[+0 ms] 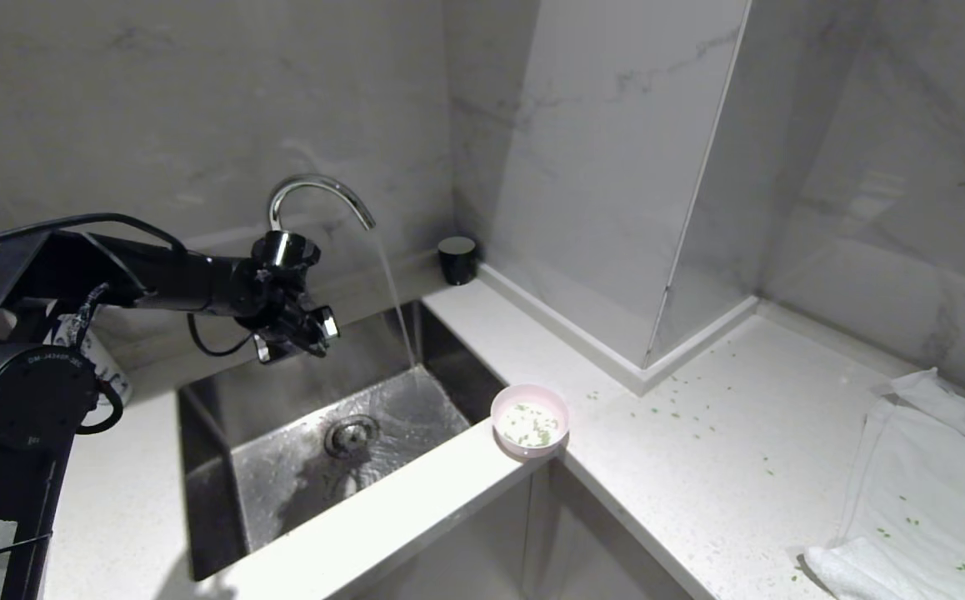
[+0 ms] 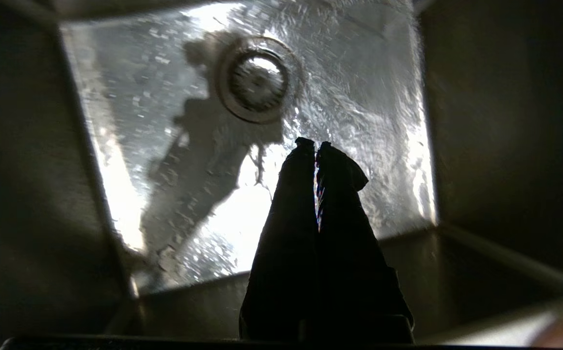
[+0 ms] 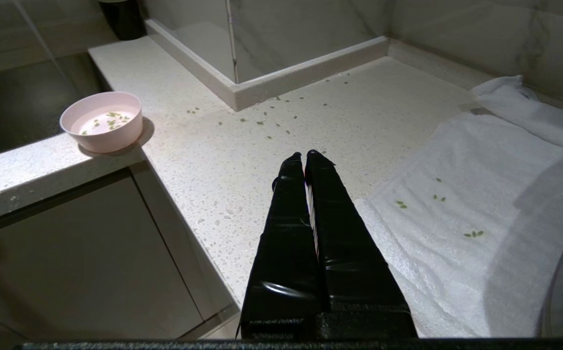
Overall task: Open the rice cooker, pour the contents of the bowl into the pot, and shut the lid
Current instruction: Turn off the tap
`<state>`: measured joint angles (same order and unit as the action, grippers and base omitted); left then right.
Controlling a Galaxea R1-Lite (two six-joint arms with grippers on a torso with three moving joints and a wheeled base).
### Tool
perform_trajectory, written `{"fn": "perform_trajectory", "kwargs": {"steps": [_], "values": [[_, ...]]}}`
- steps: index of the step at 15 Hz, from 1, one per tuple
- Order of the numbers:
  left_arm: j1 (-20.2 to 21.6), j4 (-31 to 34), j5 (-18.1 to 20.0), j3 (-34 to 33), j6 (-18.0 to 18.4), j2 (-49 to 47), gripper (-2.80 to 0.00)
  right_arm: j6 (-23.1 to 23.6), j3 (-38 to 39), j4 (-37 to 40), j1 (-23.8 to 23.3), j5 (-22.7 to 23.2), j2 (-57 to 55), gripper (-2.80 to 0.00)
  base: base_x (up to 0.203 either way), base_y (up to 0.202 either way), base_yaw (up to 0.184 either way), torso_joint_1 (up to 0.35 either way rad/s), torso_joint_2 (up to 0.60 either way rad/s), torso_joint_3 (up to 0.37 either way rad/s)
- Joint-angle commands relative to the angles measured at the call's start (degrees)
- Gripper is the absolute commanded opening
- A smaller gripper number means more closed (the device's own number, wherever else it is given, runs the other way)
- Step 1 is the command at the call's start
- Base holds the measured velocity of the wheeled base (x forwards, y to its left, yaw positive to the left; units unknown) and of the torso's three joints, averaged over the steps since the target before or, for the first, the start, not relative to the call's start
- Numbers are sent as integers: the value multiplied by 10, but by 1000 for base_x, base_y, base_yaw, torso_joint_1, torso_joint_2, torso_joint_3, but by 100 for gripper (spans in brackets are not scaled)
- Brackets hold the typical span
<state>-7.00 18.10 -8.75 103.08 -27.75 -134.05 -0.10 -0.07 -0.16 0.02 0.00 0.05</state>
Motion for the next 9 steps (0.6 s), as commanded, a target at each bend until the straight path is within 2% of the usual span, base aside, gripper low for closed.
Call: {"fn": "perform_trajectory", "kwargs": {"steps": [1, 5, 9], "values": [[28, -1, -1, 31, 0, -33, -280, 0, 0, 0, 0, 0, 0, -280, 0, 0, 0, 0, 0, 0], [71, -5, 2, 84, 6, -66, -280, 0, 0, 0, 0, 0, 0, -280, 0, 0, 0, 0, 0, 0], [82, -73, 3, 85, 7, -77, -280, 0, 0, 0, 0, 0, 0, -280, 0, 0, 0, 0, 0, 0]]}}
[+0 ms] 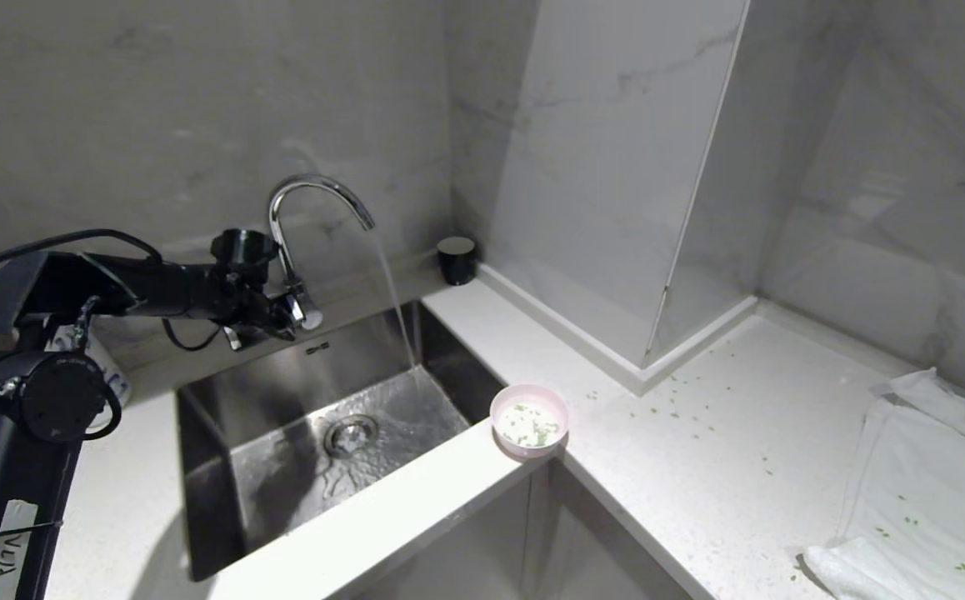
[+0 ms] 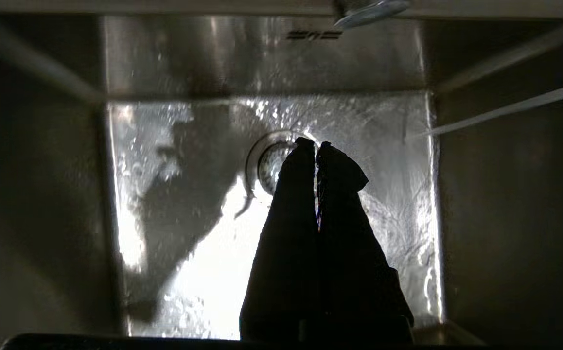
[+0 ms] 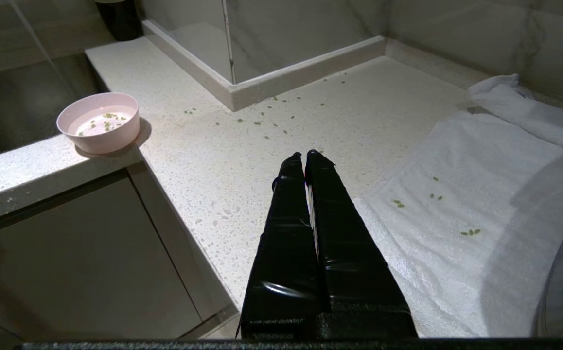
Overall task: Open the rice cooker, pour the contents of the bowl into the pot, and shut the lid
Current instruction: Turn off the tap
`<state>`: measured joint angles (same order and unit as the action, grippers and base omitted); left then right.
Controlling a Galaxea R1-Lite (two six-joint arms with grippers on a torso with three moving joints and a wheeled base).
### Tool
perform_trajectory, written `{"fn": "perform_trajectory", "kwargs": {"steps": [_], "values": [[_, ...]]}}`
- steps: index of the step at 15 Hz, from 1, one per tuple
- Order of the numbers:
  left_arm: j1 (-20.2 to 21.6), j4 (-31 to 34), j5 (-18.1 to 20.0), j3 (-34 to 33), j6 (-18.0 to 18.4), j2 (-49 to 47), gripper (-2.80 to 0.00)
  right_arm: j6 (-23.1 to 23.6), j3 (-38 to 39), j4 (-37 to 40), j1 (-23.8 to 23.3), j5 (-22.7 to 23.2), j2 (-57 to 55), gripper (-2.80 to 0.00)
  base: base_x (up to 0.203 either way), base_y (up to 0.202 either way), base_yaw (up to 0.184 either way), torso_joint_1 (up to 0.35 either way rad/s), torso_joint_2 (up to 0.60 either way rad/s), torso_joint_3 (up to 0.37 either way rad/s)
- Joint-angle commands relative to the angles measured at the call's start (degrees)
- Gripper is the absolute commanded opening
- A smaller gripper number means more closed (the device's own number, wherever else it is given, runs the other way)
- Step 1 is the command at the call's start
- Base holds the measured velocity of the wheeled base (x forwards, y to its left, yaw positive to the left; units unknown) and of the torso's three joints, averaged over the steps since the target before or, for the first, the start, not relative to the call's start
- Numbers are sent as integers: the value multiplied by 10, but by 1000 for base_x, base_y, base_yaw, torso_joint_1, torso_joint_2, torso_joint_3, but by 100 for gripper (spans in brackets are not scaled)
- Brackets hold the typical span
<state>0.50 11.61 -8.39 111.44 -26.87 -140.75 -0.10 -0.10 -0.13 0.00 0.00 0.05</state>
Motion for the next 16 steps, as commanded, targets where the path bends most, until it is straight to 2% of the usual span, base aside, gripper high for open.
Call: {"fn": "perform_trajectory", "kwargs": {"steps": [1, 4, 7, 10, 16], "values": [[8, -12, -1, 2, -2, -12, -280, 0, 0, 0, 0, 0, 0, -280, 0, 0, 0, 0, 0, 0], [15, -59, -3, 3, -3, -25, -280, 0, 0, 0, 0, 0, 0, -280, 0, 0, 0, 0, 0, 0], [21, -70, -4, 3, -3, -30, -280, 0, 0, 0, 0, 0, 0, -280, 0, 0, 0, 0, 0, 0], [24, -127, -5, 3, -2, -41, -280, 0, 0, 0, 1, 0, 0, -280, 0, 0, 0, 0, 0, 0], [24, -174, -2, 3, 5, -51, -280, 0, 0, 0, 0, 0, 0, -280, 0, 0, 0, 0, 0, 0]]}}
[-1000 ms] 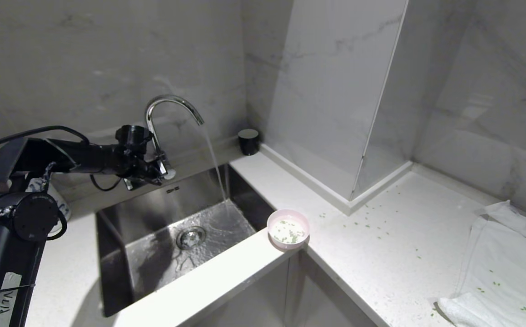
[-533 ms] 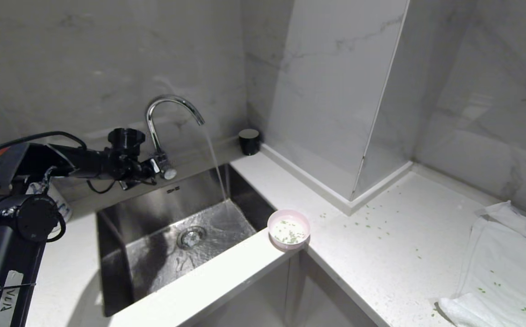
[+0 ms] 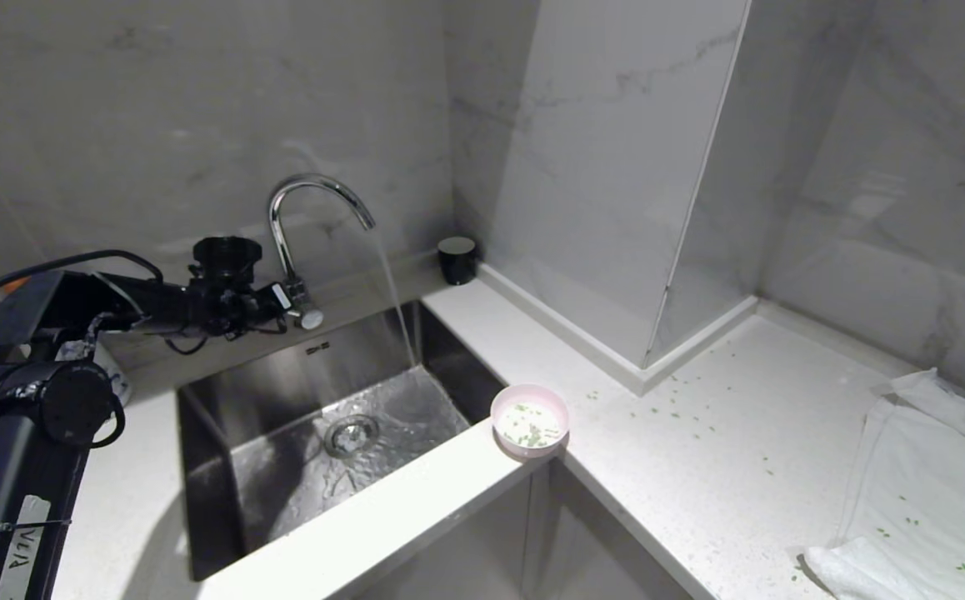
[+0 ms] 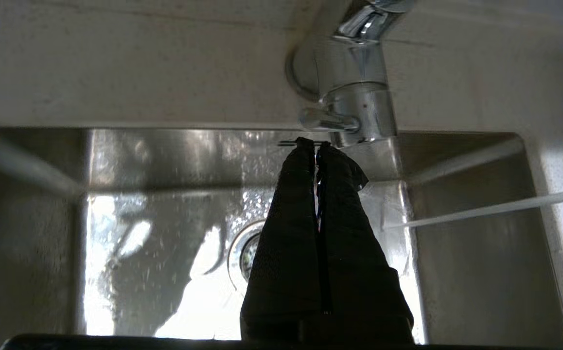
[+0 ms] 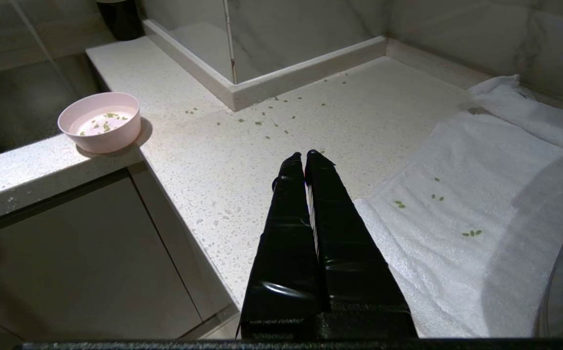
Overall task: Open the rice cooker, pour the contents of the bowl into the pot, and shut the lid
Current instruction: Turn off the tap
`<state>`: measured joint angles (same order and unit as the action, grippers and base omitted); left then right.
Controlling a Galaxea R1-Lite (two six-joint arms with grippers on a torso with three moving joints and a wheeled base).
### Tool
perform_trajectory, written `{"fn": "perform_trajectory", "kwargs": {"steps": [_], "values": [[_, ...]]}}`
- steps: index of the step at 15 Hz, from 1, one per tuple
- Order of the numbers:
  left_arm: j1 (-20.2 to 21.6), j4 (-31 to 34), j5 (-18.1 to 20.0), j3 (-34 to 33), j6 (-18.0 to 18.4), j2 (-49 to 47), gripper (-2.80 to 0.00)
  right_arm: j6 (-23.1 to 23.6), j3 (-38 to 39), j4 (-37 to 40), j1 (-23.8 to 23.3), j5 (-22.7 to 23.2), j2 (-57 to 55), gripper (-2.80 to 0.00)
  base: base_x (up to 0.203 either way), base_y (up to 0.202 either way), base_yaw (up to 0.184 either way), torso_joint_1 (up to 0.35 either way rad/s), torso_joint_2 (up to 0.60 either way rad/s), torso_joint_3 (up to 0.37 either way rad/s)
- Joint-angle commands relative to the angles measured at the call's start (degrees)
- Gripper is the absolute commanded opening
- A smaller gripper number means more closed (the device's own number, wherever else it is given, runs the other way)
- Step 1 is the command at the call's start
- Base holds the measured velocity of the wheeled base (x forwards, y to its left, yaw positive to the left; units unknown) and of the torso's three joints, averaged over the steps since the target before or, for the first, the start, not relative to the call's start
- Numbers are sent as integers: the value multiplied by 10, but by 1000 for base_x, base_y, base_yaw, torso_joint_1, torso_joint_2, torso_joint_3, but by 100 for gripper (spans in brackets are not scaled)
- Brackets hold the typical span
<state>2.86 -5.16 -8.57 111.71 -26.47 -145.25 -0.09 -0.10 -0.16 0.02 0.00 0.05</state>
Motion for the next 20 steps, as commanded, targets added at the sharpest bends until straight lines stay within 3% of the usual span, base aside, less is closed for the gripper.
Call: {"fn": "perform_trajectory", "kwargs": {"steps": [1, 15, 20], "values": [[0, -16, 0, 0, 2, -7, -280, 0, 0, 0, 1, 0, 0, -280, 0, 0, 0, 0, 0, 0], [10, -126, -3, 2, 3, -40, -280, 0, 0, 0, 0, 0, 0, -280, 0, 0, 0, 0, 0, 0], [17, -140, 0, 6, 28, -58, -280, 0, 0, 0, 1, 0, 0, -280, 0, 0, 0, 0, 0, 0]]}}
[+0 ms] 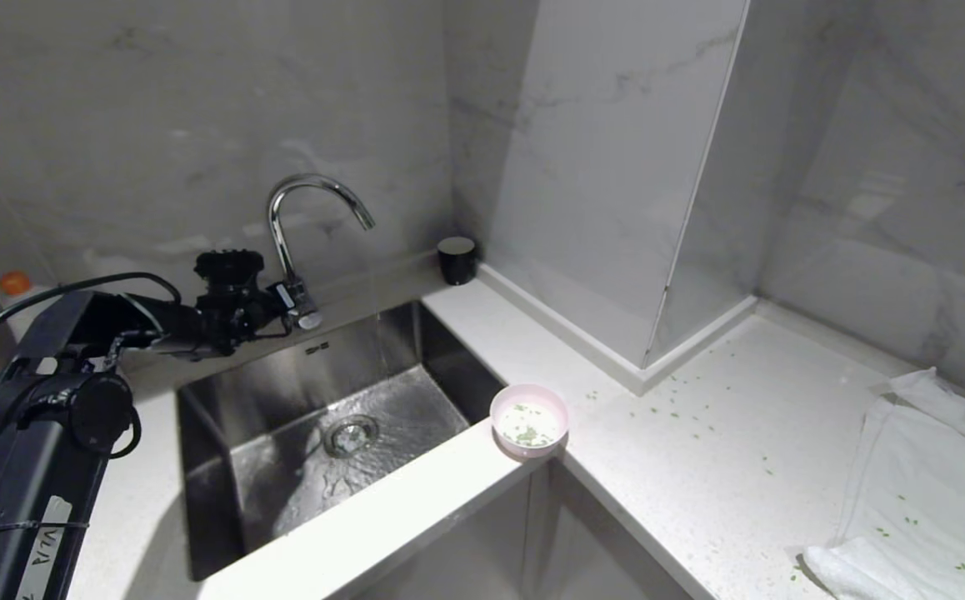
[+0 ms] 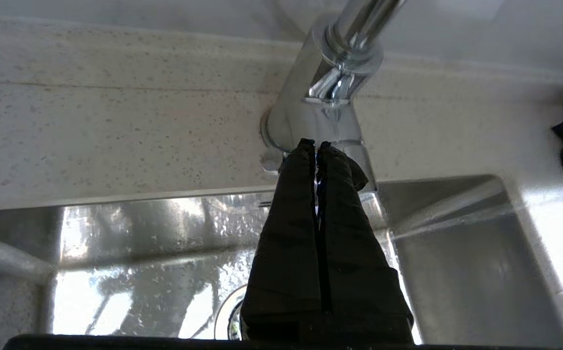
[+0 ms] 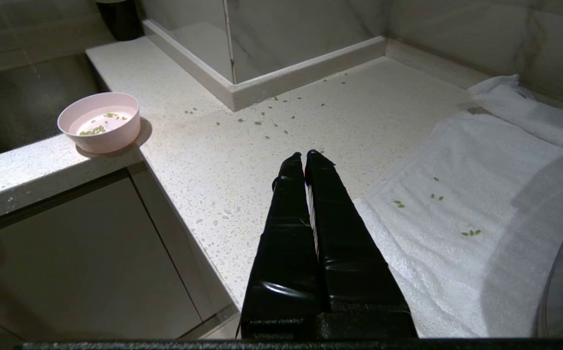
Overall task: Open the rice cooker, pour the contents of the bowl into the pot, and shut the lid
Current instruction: Turn off the tap
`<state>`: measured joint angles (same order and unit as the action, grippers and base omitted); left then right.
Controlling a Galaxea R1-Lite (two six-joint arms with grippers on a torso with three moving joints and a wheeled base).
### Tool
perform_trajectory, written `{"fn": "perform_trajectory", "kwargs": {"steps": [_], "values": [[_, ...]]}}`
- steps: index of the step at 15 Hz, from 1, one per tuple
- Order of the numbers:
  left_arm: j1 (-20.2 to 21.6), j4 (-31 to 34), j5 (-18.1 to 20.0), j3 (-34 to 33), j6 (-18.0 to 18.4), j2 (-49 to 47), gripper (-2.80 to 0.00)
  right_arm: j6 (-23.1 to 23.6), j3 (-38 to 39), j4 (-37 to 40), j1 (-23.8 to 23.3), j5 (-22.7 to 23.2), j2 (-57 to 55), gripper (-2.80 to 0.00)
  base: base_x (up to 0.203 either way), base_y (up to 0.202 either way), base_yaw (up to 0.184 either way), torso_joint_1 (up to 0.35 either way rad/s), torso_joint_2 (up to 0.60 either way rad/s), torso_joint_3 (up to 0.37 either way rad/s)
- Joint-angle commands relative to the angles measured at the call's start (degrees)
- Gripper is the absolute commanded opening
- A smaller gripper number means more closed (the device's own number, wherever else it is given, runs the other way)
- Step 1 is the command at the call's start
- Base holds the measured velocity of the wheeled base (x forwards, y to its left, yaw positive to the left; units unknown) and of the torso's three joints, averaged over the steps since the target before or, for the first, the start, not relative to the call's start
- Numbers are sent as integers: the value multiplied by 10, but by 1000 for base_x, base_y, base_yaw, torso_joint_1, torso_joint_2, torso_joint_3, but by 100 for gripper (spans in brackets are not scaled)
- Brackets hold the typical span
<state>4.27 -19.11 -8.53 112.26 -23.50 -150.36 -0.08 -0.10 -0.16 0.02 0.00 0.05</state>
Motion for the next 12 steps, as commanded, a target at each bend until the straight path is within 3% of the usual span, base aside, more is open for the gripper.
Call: {"fn": "perform_trajectory", "kwargs": {"steps": [1, 5, 9, 12], "values": [[5, -1, 0, 1, -1, -7, -280, 0, 0, 0, 1, 0, 0, -280, 0, 0, 0, 0, 0, 0], [14, -16, -3, 1, 0, -5, -280, 0, 1, 0, 0, 0, 0, -280, 0, 0, 0, 0, 0, 0], [4, -9, -34, -15, -3, 46, -280, 0, 0, 0, 0, 0, 0, -280, 0, 0, 0, 0, 0, 0], [-21, -9, -37, -110, -14, 142, -280, 0, 0, 0, 0, 0, 0, -280, 0, 0, 0, 0, 0, 0]]}}
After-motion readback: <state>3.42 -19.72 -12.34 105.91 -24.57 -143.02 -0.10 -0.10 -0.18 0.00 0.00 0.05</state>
